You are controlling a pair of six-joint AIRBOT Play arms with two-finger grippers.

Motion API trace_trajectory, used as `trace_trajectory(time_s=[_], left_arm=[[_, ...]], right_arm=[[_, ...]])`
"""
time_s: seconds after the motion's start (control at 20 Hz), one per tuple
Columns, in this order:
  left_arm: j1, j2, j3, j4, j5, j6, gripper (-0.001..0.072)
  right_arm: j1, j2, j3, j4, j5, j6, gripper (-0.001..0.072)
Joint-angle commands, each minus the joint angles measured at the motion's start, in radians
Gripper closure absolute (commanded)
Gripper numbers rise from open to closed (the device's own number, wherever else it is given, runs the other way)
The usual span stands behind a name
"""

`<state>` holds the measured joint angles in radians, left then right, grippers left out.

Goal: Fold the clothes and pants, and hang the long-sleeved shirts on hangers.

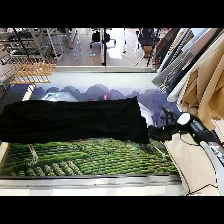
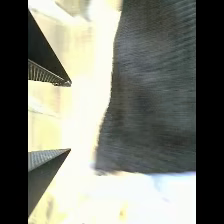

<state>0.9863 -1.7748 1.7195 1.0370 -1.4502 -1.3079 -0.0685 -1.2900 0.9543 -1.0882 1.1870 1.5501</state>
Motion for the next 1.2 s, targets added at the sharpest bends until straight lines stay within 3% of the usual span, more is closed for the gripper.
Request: trace_trajectory(time_s=[0.0,0.1,0.35,0.5,0.55,0.6,0.7,0.75,0.95,1.15], left_arm=[[0.013,-0.005,-0.008,0.01,0.022,0.007,0.0686],[0.014,-0.012,-0.007,0.01,0.021,0.007,0.0686],[0.013,-0.026,-0.007,0.01,0.021,0.007,0.0685],[0.013,-0.026,-0.007,0.01,0.02,0.007,0.0685],[0.013,-0.026,-0.007,0.01,0.018,0.007,0.0685],[0.013,-0.026,-0.007,0.01,0.018,0.007,0.0685],[0.013,-0.026,-0.007,0.009,0.016,0.007,0.0685],[0.013,-0.026,-0.007,0.009,0.012,0.007,0.0685],[0.021,-0.018,0.01,-0.064,0.001,0.006,0.0686],[0.025,-0.018,0.12,-0.357,0.0,-0.023,0.0686]], right_arm=[[0.001,0.003,-0.135,0.129,-0.032,-0.019,0.0244],[0.0,0.0,-0.185,0.146,-0.158,0.022,0.0244],[0.0,-0.041,-0.208,0.156,-0.275,0.071,0.0244],[0.001,-0.045,-0.208,0.193,-0.436,0.12,0.0246],[0.001,-0.045,-0.208,0.206,-0.478,0.134,0.0272],[0.001,-0.045,-0.208,0.217,-0.502,0.143,0.0348],[0.001,-0.045,-0.208,0.22,-0.513,0.137,0.0593],[0.001,-0.045,-0.208,0.218,-0.508,0.121,0.0673],[0.0,-0.003,-0.113,0.149,-0.494,0.027,0.0677],[0.001,0.02,0.253,0.103,-0.512,0.003,0.0678]])
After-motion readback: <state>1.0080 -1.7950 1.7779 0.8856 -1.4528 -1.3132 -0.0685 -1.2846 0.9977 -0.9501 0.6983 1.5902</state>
